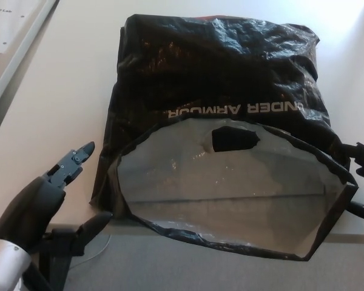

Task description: A plastic bag is kept infront of the robot in the middle of the desk and the robot uses both its hands to grab it from the top and lifts it up and then releases it.

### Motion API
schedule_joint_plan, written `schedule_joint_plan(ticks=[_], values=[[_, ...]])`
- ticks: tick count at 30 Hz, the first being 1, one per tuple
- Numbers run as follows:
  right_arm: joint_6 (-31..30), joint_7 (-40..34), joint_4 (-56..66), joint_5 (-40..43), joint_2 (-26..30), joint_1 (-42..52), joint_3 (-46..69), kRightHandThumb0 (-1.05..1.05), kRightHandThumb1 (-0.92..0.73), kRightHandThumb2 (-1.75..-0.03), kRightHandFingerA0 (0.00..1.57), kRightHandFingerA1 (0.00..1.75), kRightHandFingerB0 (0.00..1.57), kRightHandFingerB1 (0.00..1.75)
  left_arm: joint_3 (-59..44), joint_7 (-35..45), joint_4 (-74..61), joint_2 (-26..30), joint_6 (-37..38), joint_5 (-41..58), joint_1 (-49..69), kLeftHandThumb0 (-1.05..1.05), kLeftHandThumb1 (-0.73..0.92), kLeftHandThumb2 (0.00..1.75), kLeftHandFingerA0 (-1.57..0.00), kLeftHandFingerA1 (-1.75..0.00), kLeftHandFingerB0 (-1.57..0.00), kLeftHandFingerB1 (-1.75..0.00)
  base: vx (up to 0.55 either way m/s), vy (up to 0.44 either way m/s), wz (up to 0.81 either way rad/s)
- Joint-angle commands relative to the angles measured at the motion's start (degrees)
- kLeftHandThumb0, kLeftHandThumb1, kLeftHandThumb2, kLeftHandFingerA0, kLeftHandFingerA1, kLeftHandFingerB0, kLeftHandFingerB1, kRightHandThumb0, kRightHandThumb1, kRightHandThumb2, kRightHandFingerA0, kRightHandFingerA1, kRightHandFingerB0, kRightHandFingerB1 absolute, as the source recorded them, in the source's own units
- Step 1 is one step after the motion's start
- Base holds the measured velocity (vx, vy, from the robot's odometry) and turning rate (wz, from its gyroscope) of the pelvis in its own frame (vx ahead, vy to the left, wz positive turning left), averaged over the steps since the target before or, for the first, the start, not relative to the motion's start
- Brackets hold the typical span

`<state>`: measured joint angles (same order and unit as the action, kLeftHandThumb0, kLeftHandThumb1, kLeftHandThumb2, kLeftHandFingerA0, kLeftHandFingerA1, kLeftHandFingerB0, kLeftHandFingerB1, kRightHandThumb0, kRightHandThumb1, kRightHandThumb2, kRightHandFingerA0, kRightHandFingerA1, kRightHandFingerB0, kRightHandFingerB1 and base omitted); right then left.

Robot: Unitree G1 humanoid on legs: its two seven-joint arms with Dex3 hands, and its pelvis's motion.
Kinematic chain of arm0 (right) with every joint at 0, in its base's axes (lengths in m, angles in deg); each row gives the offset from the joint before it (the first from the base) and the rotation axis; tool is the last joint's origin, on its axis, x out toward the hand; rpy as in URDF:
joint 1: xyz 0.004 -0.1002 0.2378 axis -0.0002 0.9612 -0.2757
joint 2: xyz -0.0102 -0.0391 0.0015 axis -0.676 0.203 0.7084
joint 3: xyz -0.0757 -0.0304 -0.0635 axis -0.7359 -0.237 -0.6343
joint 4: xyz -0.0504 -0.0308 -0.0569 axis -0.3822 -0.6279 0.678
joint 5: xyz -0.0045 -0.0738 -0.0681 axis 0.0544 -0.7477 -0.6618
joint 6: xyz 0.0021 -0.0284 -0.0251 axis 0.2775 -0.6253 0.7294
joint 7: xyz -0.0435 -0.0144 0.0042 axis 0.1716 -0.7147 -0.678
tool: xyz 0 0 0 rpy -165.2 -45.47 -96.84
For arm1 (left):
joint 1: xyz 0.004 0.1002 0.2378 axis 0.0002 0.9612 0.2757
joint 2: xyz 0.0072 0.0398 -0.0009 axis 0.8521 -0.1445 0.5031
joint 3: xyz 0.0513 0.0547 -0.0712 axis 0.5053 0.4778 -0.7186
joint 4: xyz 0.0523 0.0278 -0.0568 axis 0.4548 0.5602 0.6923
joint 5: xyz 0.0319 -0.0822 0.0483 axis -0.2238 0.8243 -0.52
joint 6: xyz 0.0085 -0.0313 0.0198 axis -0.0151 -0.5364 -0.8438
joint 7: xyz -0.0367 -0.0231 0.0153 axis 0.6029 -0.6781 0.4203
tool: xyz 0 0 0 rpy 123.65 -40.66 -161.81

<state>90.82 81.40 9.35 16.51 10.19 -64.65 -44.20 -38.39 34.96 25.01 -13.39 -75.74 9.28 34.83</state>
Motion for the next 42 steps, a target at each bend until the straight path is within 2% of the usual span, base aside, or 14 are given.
schedule_joint_plan(ticks=[1,17,22,31,32,33,34,35,39,42], values=[[-1.1,0.1,-0.13,0.33,-0.34,-0.4,-0.45,-0.52,-0.69,-0.64,0.22,0.38,0.07,0.23,1.02,-0.34,-1.28,-0.62,-1.1,-0.58,-1.42,-0.71,0.52,0.89,0.0,-0.25,0.0,-0.14,0.0,0.0,0.0],[-0.48,-0.13,-0.49,1.31,-0.92,-0.06,0.01,-0.52,-0.69,-0.63,0.22,0.39,0.08,0.23,4.43,-0.35,2.24,0.28,-3.91,-5.04,-7.78,-0.78,0.52,0.89,0.0,-0.26,0.0,-0.11,0.0,0.0,0.0],[-1.06,-0.06,-0.18,1.08,-0.42,0.5,0.18,-0.54,-0.69,-0.63,0.23,0.38,0.08,0.23,2.59,0.11,4.5,0.54,-3.08,-2.74,-9.44,-0.79,0.49,0.86,0.0,-0.23,0.0,-0.1,0.0,0.0,0.0],[-0.93,-0.34,-1.33,1.93,-0.24,0.73,1.46,-0.51,-0.68,-0.63,0.22,0.38,0.08,0.23,1.34,1.93,12.31,4.85,1.35,-1.81,-14.56,-0.79,0.48,0.9,-0.01,-0.31,-0.03,-0.18,0.0,0.0,0.0],[-1.2,-0.23,-1.4,2.11,-0.33,0.58,1.58,-0.32,-0.55,-1.05,0.01,0.48,0.0,0.49,1.39,2.53,12.92,5.4,1.19,-1.69,-15.13,-0.87,0.53,0.92,-0.02,-0.25,-0.07,-0.11,0.0,0.0,0.0],[-1.38,-0.17,-1.41,2.22,-0.37,0.51,1.68,-0.32,-0.55,-1.05,0.01,0.48,0.0,0.49,1.46,2.97,13.23,5.72,0.99,-1.64,-15.51,-0.87,0.53,0.92,-0.02,-0.25,-0.07,-0.11,0.0,0.0,0.0],[-1.48,-0.14,-1.16,2.43,-0.19,1.04,1.96,-0.53,-0.68,-0.64,0.22,0.36,0.08,0.23,1.47,3.63,13.22,5.83,-0.05,-1.28,-15.76,-0.87,0.53,0.92,-0.01,-0.25,-0.09,-0.13,0.0,0.0,0.0],[-1.03,-0.28,-1.17,2.49,0.01,1.49,2.08,-0.52,-0.68,-0.63,0.23,0.38,0.08,0.24,1.64,3.79,13.25,5.79,-0.48,-0.97,-15.8,-0.85,0.51,0.92,0.0,-0.25,-0.04,-0.15,0.0,0.0,0.0],[-0.74,-0.05,-1.61,2.63,0.04,1.48,2.14,-0.51,-0.68,-0.63,0.22,0.38,0.08,0.23,1.68,4.41,12.31,5.81,-2.93,-1.1,-15.9,-0.9,0.54,0.94,0.0,-0.23,-0.05,-0.14,0.0,0.0,0.0],[-0.26,-0.7,-3.35,1.93,-0.04,0.61,1.59,-0.53,-0.68,-0.64,0.23,0.38,0.08,0.23,0.59,3.75,12.89,5.86,-0.29,-0.04,-14.91,-0.9,0.53,0.94,0.0,-0.24,-0.06,-0.15,0.0,0.0,0.0]])
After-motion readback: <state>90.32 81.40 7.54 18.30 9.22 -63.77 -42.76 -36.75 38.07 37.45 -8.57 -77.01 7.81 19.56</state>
